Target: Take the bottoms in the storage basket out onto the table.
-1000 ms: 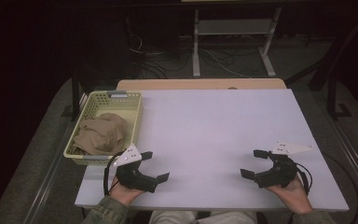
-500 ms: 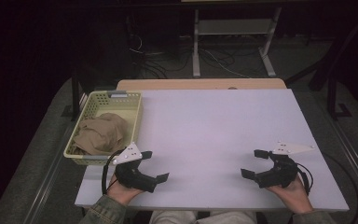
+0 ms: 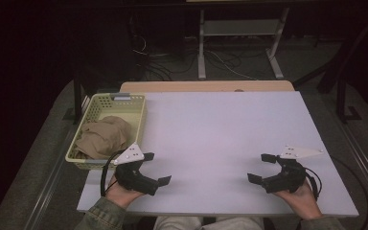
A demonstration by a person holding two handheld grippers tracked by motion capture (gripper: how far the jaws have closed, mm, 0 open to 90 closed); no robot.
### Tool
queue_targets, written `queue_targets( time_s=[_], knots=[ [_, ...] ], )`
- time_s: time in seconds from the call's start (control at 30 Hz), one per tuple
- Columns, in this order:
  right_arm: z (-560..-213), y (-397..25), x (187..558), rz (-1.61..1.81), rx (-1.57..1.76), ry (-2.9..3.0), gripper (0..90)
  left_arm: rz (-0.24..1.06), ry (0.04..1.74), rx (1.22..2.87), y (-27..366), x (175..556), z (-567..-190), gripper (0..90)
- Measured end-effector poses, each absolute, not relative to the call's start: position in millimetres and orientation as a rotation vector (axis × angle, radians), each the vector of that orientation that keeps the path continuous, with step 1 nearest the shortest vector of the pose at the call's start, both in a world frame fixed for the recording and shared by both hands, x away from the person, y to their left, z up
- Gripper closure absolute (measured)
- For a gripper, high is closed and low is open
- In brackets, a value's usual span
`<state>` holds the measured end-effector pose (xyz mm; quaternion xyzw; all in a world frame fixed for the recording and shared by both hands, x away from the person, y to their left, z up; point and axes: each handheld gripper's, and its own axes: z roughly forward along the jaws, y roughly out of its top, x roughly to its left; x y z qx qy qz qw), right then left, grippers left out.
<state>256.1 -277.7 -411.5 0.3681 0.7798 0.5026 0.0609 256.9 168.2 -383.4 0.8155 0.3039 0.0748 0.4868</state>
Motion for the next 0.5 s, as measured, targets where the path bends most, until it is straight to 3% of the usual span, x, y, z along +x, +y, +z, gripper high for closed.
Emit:
queue_targets(
  time_s=[0.5],
  knots=[
    [-412, -277, 256, 1.518, 1.114, 2.363, 0.2, 0.196, 0.745, 2.009, 176, 265, -365, 0.0]
  ],
)
